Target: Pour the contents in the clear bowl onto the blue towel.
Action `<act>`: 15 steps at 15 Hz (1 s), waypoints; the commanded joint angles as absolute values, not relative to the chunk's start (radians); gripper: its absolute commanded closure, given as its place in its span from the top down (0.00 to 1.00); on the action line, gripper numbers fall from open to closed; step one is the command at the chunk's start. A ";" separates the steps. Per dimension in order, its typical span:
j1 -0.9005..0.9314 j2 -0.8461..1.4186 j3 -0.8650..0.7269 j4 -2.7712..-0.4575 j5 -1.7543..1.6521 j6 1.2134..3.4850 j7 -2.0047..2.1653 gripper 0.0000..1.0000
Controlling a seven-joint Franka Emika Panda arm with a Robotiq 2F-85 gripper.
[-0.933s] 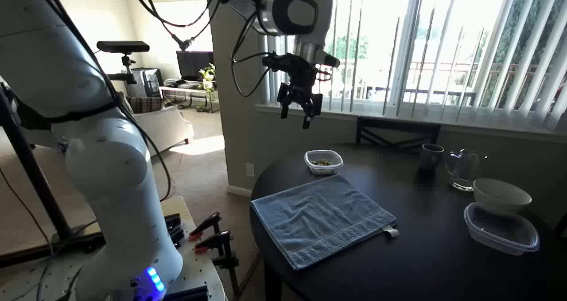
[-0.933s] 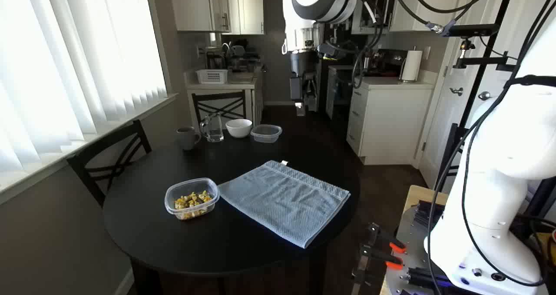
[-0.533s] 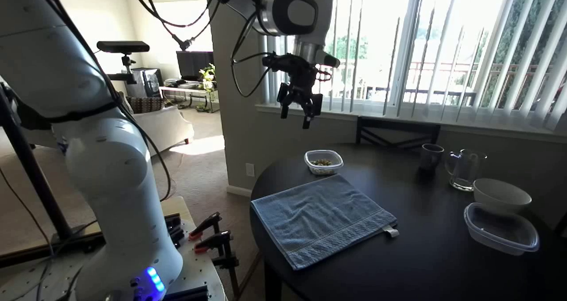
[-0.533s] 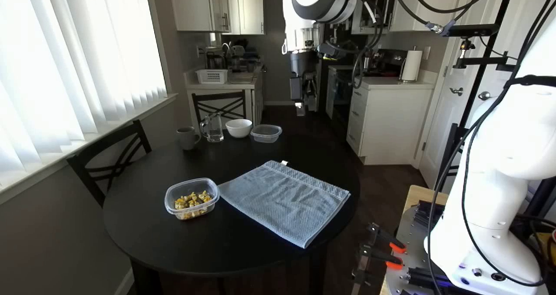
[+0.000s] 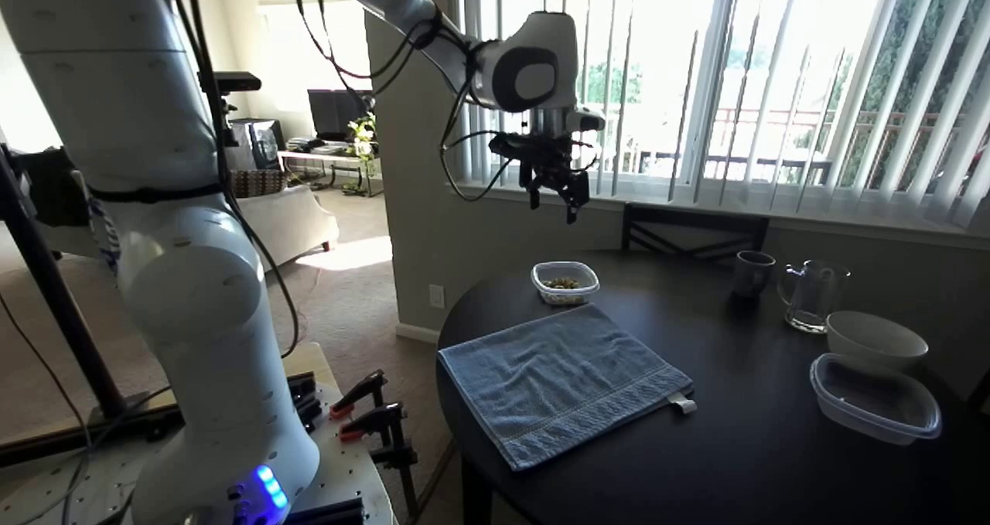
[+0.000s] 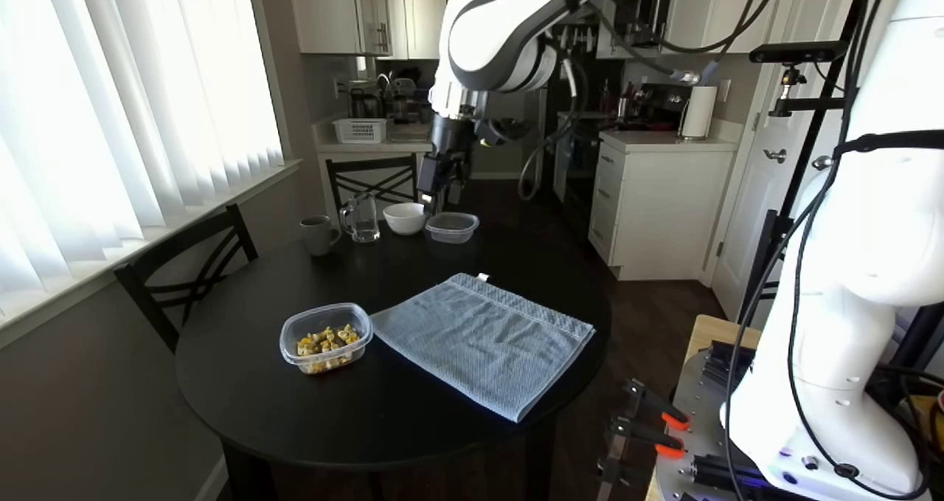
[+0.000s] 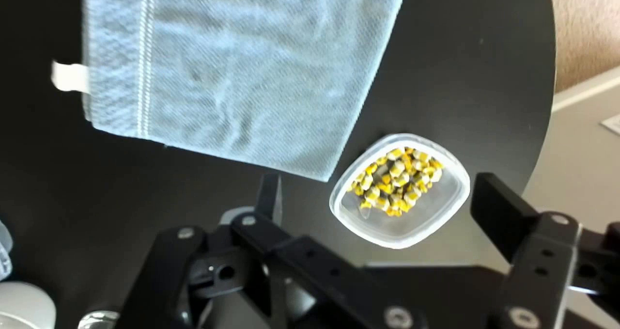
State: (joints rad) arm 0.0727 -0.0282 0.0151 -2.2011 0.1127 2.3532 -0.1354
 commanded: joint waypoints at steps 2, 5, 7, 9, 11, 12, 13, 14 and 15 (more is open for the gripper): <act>0.086 0.264 0.081 -2.102 0.341 2.696 -0.095 1.00; 0.080 0.432 0.156 -2.005 0.419 2.830 -0.052 1.00; 0.117 0.510 0.137 -1.953 0.359 2.893 0.059 1.00; 0.175 0.559 0.068 -1.920 0.305 2.950 0.183 1.00; 0.238 0.576 -0.016 -1.908 0.255 2.973 0.293 1.00; 0.281 0.585 -0.076 -1.902 0.223 2.967 0.352 1.00; 0.316 0.591 -0.122 -1.894 0.195 2.947 0.400 1.00; 0.376 0.600 -0.197 -1.888 0.149 2.911 0.463 1.00; 0.414 0.604 -0.244 -1.881 0.116 2.871 0.511 1.00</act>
State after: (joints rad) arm 0.2959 0.5882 -0.1028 -1.9013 0.2059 2.9412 0.3590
